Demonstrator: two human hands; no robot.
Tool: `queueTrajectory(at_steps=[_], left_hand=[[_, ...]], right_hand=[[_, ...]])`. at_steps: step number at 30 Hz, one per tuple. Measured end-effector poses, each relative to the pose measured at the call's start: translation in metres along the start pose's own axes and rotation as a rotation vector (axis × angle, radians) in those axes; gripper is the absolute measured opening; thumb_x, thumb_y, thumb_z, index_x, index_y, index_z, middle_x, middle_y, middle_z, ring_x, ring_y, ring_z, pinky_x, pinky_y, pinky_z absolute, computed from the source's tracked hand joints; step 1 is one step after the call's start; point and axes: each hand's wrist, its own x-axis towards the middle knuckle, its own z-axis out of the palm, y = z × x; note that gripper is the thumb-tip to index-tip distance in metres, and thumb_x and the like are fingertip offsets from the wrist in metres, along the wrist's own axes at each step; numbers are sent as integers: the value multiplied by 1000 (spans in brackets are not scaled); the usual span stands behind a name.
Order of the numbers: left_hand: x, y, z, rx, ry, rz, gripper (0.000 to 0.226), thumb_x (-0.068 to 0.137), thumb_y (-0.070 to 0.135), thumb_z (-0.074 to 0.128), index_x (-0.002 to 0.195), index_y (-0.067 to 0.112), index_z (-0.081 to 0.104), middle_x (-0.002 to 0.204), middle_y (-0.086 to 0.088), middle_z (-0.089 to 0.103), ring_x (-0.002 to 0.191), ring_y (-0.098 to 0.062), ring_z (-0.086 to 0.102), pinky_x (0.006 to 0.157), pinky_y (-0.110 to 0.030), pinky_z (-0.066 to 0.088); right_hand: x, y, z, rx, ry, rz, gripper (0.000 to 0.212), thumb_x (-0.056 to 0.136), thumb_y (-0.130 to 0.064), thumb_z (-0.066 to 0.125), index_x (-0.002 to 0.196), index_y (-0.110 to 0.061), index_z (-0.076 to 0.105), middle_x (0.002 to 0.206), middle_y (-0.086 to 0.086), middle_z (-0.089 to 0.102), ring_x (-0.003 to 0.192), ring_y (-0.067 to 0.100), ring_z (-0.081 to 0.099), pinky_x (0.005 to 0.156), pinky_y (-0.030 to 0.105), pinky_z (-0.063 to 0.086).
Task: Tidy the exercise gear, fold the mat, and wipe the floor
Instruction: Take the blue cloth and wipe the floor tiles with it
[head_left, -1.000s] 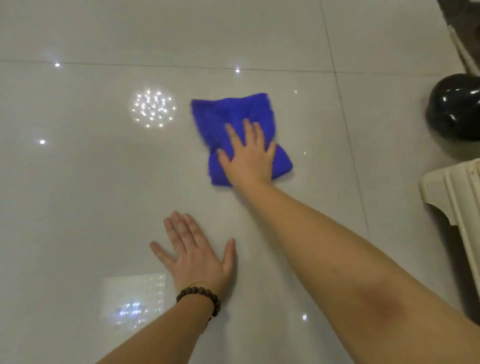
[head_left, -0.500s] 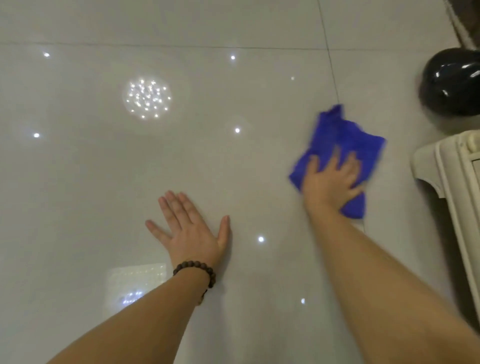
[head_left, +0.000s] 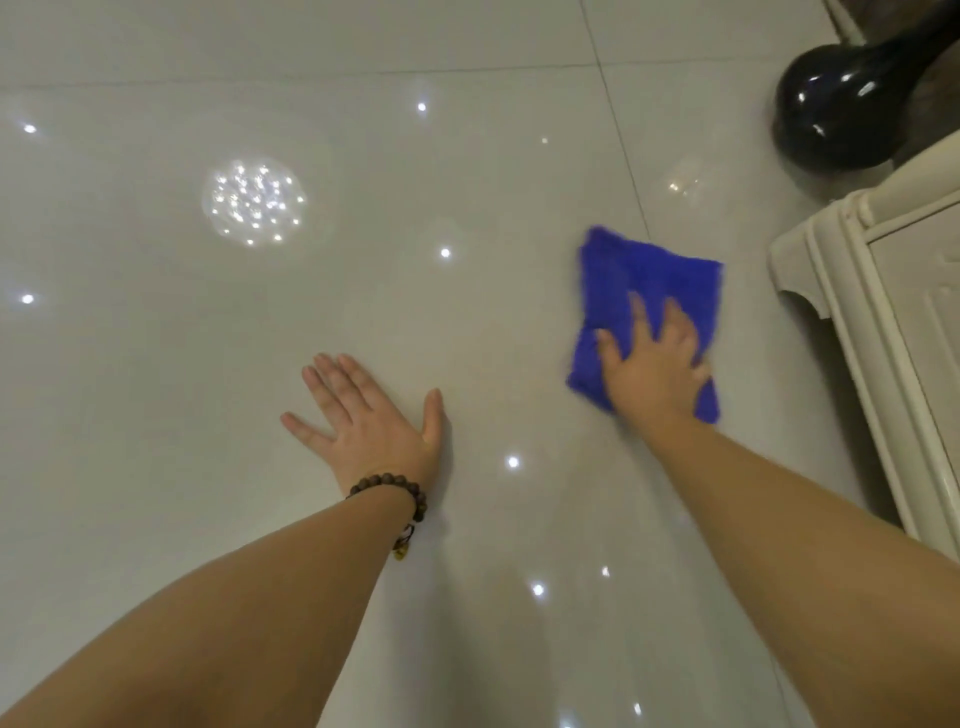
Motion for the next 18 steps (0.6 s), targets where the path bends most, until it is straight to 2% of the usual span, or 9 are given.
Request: queueTrajectory(at_steps=[3,5,6,8,11,12,13,16,18], left_hand=[[1,-2,0,-17,6,-6,97,83,68,13,151,1,-5,161,-18,-7,148,-31,-12,113,-65,-6],[2,-1,2,-26,13,-6,97,80,63,19,151,1,-3,161,-18,-6,148,-31,-11,112,-65,-6],[2,-1,2,-16,14,-6,95,83,63,20,151,1,-4,161,-18,-7,148,-30,-11,112,-66,-5],[1,-1,4,2,28,-4,95,87,69,15,151,2,-6,161,-17,-8,148,-29,-13,113,-65,-5],[0,-2,7,14,48,-1,97,87,71,11,152,1,-5,161,-17,-8,148,-29,-13,113,-65,-6],[1,-2,8,20,52,-3,97,87,71,10,152,1,-5,161,-17,-8,148,-29,-13,113,-65,-5],[0,-2,7,21,51,-7,97,87,71,9,152,1,-5,161,-17,-8,148,-29,-13,113,-65,-5],[2,-2,8,5,58,-6,96,85,69,12,152,2,-4,161,-16,-8,148,-29,-12,112,-66,-5],[3,-2,9,-12,52,-1,94,83,63,20,152,3,-4,161,-16,-8,148,-30,-11,112,-66,-5]], right_hand=[[-64,-60,29,-32,41,-481,62,88,-62,35,146,-41,24,157,3,21,143,25,20,106,55,22],[-74,-57,29,-69,20,-808,61,85,-61,36,142,-41,35,154,1,30,140,23,30,103,53,29],[-63,-39,26,-79,38,-863,60,85,-60,36,141,-40,38,152,0,33,138,22,32,102,50,31],[-30,19,19,-39,97,-559,61,85,-59,35,143,-37,36,153,2,32,138,24,30,102,47,30],[4,87,4,150,146,275,66,89,-58,29,147,-28,29,156,7,21,142,28,18,110,57,18],[1,80,6,161,157,388,66,90,-56,30,147,-25,30,156,9,20,142,28,17,110,59,14],[-10,59,12,153,173,373,63,91,-54,33,146,-23,32,156,9,21,142,28,17,110,60,14],[-75,-33,42,110,251,-173,58,88,-52,39,140,-27,43,151,9,33,139,28,29,105,57,23],[-115,-56,56,13,169,-575,58,86,-54,39,139,-32,43,151,4,36,139,24,30,105,53,23]])
